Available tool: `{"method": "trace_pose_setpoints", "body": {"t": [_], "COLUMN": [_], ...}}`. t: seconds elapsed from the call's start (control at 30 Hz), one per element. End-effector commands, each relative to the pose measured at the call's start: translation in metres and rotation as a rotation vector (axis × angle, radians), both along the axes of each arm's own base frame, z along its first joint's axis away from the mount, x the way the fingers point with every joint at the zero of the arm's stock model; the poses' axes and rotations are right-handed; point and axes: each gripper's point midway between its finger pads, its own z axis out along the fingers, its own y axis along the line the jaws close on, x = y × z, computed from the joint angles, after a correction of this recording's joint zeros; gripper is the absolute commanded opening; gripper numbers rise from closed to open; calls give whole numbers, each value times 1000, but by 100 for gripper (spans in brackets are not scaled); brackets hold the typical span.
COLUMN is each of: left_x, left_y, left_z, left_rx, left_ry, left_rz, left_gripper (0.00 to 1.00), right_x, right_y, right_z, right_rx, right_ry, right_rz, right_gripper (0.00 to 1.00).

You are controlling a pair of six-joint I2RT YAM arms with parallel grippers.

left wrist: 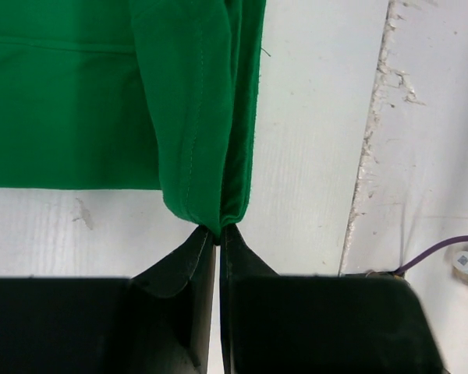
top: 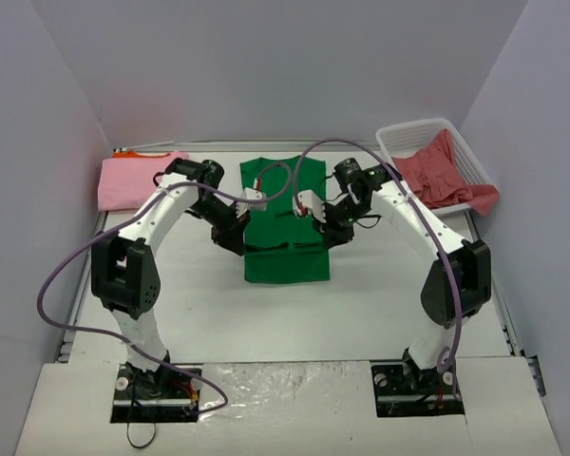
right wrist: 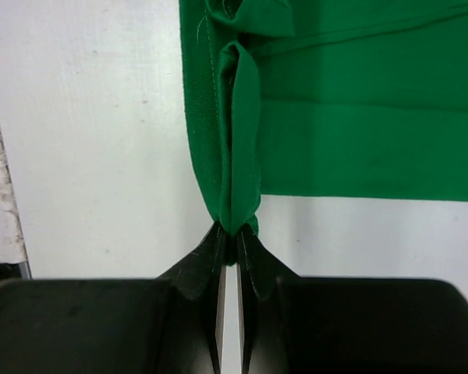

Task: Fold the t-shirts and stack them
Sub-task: Fold the folded rectangular tshirt in 1/3 of the way

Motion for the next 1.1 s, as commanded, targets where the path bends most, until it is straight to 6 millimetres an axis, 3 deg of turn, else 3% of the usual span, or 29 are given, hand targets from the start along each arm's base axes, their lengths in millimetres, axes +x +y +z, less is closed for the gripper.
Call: {"method": "trace_pose_setpoints", "body": {"t": [0.0,0.17,0.23,0.47,0.83,0.87,0.93,1.0,1.03,1.07], "left_x": [15,41,51,76,109,114,139,165,189,199], "left_y": [8,14,17,15,10,9,5,6,5,5], "left_z": [11,18,16,7,-1,-5,-7,-12,-13,-12], "left_rx": [-4,2,7,11,15,19,10,26,29,33], "left_ry": [-10,-47,-45,-29,-74,-79,-156,-229,-289,-314], "left_rz": [34,58,73,71,93,103,143,186,215,224], "left_gripper": [2,2,2,2,3,10,29,29,37,42], "right_x": [24,54,66,98,127,132,146,174,201,212], "right_y": [-6,-6,-6,-3,-12,-12,-13,-8,-6,-7], "right_z": [10,7,12,1,-19,-25,-29,-41,-42,-43], "right_rx": [-5,-1,9,11,-6,-5,5,22,39,46], "right_ry": [-29,-38,-60,-56,-57,-54,-64,-106,-148,-159], "right_rz": [-29,-57,-66,-91,-110,-114,-146,-193,-261,-289], "right_gripper": [0,0,0,0,0,0,25,39,46,49]}}
